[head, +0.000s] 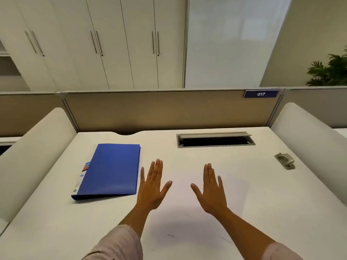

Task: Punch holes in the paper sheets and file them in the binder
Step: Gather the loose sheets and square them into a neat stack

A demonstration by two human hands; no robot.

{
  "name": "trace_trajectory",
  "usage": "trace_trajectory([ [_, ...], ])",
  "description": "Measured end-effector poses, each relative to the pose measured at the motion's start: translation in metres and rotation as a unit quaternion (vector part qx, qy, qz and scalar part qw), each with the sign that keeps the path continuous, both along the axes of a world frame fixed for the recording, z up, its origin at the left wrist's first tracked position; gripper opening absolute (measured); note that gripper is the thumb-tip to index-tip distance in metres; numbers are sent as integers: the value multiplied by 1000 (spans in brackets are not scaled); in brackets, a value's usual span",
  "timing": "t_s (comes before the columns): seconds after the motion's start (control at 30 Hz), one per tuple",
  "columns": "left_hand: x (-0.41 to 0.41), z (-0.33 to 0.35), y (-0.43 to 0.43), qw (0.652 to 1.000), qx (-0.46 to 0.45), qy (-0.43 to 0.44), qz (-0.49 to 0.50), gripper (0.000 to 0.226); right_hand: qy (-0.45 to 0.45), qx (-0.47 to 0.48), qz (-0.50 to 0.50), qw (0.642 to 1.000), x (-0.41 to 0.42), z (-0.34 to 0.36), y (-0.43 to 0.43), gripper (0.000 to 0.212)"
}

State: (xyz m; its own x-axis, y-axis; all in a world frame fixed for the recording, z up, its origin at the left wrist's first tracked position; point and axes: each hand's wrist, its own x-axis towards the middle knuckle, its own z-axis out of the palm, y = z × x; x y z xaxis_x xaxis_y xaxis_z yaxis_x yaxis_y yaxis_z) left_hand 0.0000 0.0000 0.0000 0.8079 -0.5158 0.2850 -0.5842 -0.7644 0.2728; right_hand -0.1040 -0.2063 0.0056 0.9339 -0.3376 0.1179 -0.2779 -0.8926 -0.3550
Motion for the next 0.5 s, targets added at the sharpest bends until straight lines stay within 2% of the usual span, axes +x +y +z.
trace_trajectory([
  [0.13,-20,-36,5,997,58,49,14,79,93,15,-8,995,-24,-39,16,90],
  [0.27,-41,-74,16,991,90,94,15,82,174,12,33,984,-47,-73,12,97],
  [0.37,-53,-92,24,988,99,118,10,82,220,19,52,974,-59,-89,9,93],
  [0.5,-66,-108,34,978,134,163,-3,81,262,30,47,963,-70,-102,9,105],
])
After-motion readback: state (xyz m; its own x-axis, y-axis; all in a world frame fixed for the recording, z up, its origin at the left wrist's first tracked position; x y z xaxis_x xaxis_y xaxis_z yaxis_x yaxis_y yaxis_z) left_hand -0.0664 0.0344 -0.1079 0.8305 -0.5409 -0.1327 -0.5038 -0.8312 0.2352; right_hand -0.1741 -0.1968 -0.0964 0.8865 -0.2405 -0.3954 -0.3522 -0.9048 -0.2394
